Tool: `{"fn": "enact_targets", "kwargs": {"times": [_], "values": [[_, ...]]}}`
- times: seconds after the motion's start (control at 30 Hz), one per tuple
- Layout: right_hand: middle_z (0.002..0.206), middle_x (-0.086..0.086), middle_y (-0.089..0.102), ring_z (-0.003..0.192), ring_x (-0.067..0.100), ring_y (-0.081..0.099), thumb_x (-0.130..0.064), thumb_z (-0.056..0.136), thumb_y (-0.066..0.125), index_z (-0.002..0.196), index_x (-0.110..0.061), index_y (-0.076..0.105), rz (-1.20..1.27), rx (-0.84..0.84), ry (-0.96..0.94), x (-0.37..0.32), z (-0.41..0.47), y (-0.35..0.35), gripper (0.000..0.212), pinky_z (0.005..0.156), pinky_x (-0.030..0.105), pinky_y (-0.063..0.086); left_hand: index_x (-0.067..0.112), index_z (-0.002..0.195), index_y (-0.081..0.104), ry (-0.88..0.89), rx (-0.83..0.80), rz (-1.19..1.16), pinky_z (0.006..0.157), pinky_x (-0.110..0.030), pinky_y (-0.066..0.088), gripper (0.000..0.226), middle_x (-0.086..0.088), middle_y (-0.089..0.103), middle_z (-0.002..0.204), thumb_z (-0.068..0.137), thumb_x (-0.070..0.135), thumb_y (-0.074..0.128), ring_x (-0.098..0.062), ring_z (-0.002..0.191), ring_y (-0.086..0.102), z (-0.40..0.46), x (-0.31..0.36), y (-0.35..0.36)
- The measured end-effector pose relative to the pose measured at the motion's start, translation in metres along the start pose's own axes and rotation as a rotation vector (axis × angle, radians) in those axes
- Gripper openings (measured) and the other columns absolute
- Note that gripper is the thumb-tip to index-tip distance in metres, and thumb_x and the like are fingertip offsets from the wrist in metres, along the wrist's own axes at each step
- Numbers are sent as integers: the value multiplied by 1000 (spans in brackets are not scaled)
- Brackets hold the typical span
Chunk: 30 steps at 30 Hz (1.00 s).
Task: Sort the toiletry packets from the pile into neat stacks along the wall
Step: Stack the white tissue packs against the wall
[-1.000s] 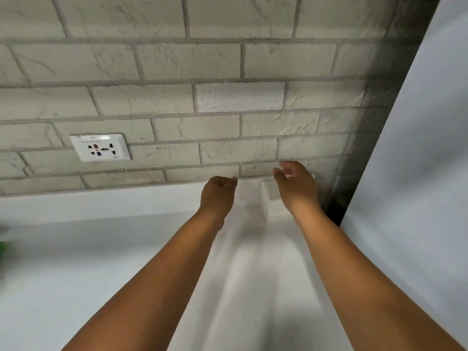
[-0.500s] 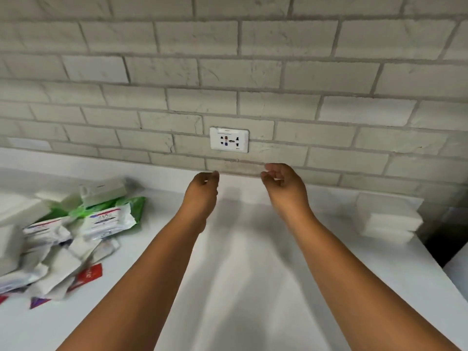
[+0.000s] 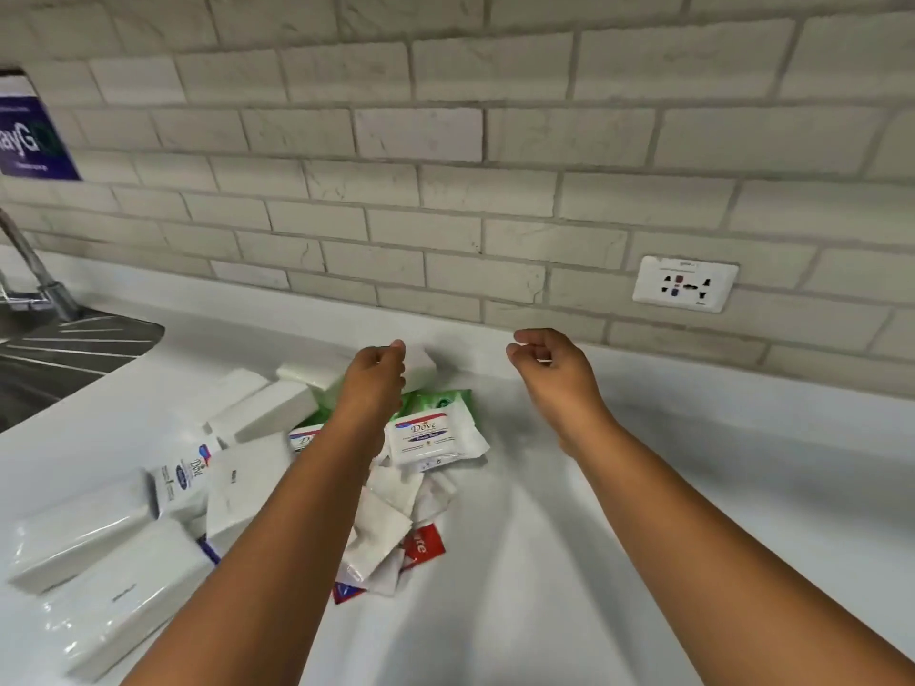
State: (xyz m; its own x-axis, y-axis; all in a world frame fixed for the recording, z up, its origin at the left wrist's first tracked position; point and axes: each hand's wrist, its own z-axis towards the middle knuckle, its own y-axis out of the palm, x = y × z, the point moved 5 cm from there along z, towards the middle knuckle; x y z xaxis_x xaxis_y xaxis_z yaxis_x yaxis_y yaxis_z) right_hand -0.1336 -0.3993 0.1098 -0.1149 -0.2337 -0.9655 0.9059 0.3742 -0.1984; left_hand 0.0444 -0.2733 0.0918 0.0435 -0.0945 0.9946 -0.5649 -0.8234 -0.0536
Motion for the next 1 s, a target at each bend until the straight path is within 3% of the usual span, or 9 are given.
{"fn": "enact_targets", "kwargs": {"times": [0.13,0.33,0.43,0.5,0.57,0.63,0.73,0.83,1.0], "values": [[88,-18,55,83,4,55,-26,90,62,113,-20,63,-26,-20,13,2,14,61,24,76,22,42,15,105,56,-46,26,44,92,-44,51,30,-6,62,99,94,42,52,-26,94,61,46,-10,-47],[96,-7,60,87,12,58,-28,90,60,113,-21,60,-88,-61,58,14,42,125,23,74,25,43,10,97,56,-88,21,83,92,-42,50,23,-5,54,81,94,33,55,-25,82,55,102,-29,-74],[106,1,63,80,13,59,-29,91,59,117,-19,58,-139,-91,105,24,62,146,28,74,28,46,8,88,57,-153,22,121,71,-32,46,23,-5,47,71,93,30,57,-23,67,47,126,-41,-74],[115,3,62,89,17,61,-32,90,59,120,-19,56,-200,-124,152,35,77,161,33,83,34,51,2,83,57,-198,12,140,61,-27,38,28,-12,50,72,91,29,58,-26,59,47,141,-51,-71],[122,5,59,103,23,60,-36,89,60,123,-19,55,-290,-142,182,47,92,174,38,92,38,50,-8,106,58,-251,14,192,67,-33,48,42,-26,64,98,89,30,60,-39,84,63,157,-61,-64],[129,7,57,111,25,57,-38,89,60,126,-18,53,-390,-153,187,59,105,183,43,93,34,47,-6,114,56,-290,22,225,82,-40,53,45,-27,62,115,88,30,62,-41,104,62,170,-67,-57],[136,10,52,120,29,52,-39,89,59,131,-14,50,-502,-177,184,73,125,197,50,97,34,43,-3,117,54,-327,25,273,88,-37,51,43,-20,60,116,88,29,61,-38,107,58,189,-76,-46],[133,13,54,119,31,53,-41,89,57,131,-11,51,-594,-197,191,85,139,206,52,96,36,43,1,115,57,-355,74,307,84,-36,52,42,-18,61,116,85,29,63,-35,105,59,201,-84,-42],[113,16,65,103,32,61,-39,88,57,115,-4,61,-622,-212,204,99,150,215,44,77,30,43,3,111,56,-368,91,430,89,-37,53,33,-13,60,111,83,22,57,-33,109,58,211,-93,-34]]}}
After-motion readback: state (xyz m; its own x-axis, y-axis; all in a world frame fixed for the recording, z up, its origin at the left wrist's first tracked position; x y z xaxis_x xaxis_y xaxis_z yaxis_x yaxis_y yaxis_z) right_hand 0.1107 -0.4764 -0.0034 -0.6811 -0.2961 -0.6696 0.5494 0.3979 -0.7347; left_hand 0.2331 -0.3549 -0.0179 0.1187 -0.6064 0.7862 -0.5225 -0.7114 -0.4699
